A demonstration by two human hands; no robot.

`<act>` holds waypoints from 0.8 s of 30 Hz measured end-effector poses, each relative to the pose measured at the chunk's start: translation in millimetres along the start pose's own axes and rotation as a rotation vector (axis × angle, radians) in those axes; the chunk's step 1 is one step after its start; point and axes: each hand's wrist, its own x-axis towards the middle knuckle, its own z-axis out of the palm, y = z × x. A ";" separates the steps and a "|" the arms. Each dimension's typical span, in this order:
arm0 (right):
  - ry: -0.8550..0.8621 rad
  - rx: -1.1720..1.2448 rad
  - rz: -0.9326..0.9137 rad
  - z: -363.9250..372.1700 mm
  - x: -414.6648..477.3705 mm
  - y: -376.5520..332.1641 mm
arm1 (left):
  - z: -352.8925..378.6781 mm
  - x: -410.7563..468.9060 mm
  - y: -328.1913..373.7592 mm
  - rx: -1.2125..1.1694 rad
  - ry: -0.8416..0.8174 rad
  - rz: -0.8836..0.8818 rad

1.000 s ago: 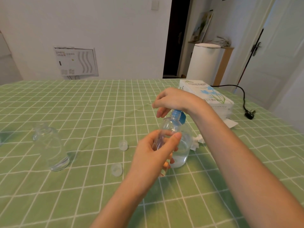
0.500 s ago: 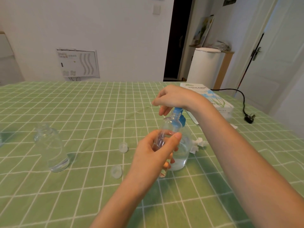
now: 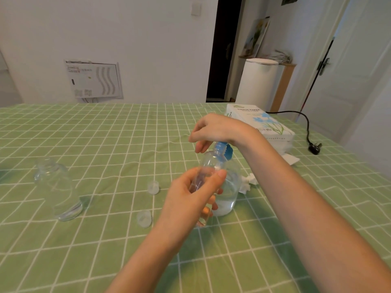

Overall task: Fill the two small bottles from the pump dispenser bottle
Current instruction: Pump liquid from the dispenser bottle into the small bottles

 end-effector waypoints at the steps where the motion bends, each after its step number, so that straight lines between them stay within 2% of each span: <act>1: -0.002 0.009 -0.004 0.3 -0.3 0.2 | -0.2 -0.1 -0.4 -0.002 -0.001 -0.003; 15: 0.051 0.027 -0.023 0.3 -0.1 -0.7 | 1.8 -0.9 2.2 -0.002 -0.006 -0.021; 20: 0.142 0.001 -0.056 -6.3 0.2 -4.4 | 1.7 -0.8 4.6 0.000 -0.004 0.002; 24: 0.080 -0.076 -0.067 -6.9 -0.1 -8.0 | 1.1 0.0 3.5 0.002 0.005 0.001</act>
